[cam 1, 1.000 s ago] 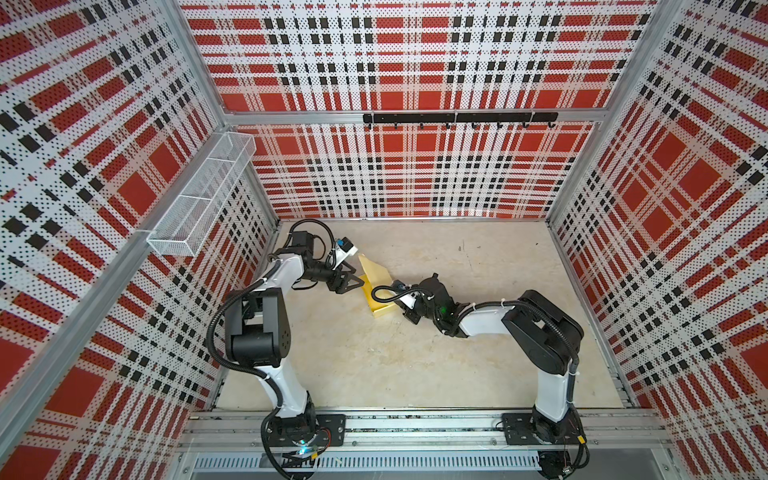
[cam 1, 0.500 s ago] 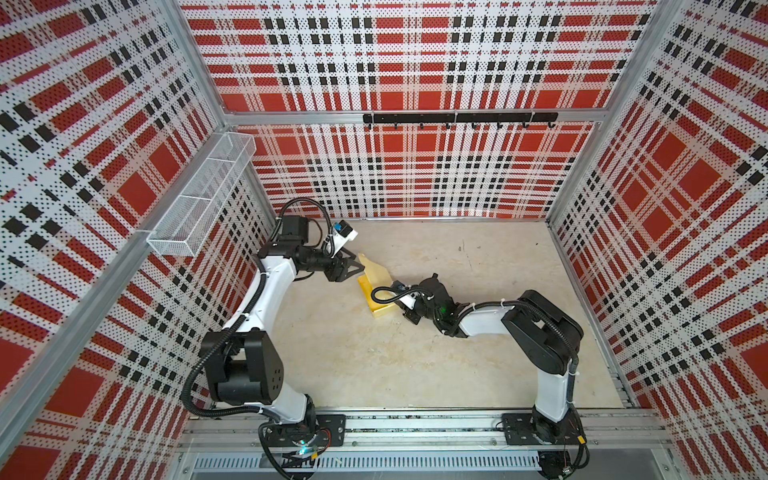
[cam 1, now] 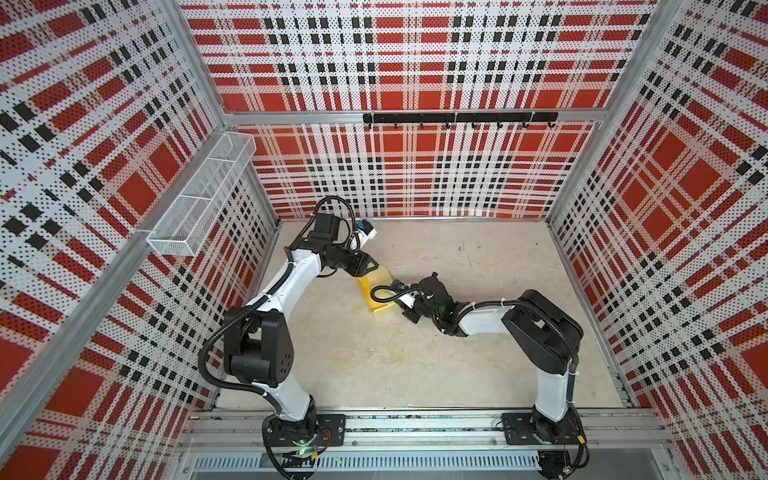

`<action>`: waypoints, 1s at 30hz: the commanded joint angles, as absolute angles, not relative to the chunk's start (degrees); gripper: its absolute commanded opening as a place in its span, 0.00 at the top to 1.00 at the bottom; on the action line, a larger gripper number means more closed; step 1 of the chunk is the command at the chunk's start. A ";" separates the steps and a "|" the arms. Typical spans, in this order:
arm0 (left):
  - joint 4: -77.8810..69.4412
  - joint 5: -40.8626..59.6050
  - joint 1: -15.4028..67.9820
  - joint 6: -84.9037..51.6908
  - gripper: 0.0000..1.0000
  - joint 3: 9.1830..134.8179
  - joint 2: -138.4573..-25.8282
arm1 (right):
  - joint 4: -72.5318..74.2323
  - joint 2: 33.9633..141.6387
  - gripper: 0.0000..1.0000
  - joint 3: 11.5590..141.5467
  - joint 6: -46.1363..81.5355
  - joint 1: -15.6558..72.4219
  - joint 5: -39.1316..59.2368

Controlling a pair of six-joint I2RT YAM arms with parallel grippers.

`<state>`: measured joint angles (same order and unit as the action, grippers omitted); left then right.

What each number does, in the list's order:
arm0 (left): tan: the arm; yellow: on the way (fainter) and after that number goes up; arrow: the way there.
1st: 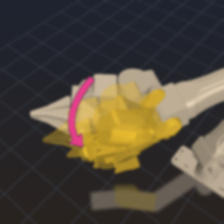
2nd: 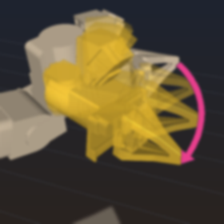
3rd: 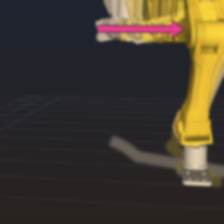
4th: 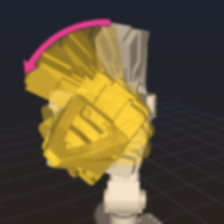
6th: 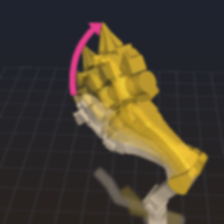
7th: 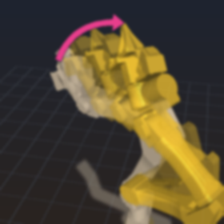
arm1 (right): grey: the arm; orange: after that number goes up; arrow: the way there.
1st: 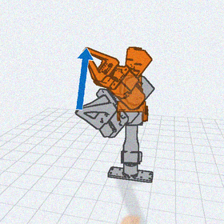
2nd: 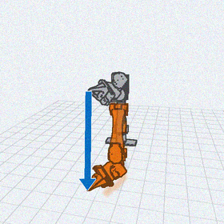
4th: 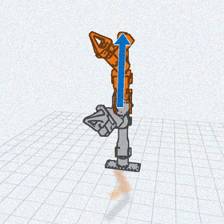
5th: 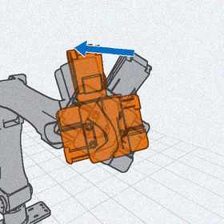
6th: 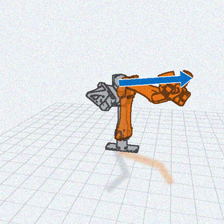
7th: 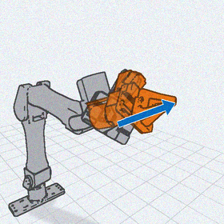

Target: Fold the paper box

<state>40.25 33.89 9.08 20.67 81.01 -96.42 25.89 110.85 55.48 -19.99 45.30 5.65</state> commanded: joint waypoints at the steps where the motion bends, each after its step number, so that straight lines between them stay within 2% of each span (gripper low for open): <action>1: 39.07 31.18 9.44 18.29 0.59 79.75 -96.26 | 27.53 111.88 0.74 56.14 -21.18 45.30 5.27; 20: 35.92 28.71 9.27 17.51 0.59 73.15 -96.15 | 28.38 110.41 0.74 55.11 -20.57 45.34 4.92; 30: 32.65 28.40 9.20 16.52 0.59 70.01 -95.53 | 29.90 102.63 0.74 50.82 -14.53 45.38 5.23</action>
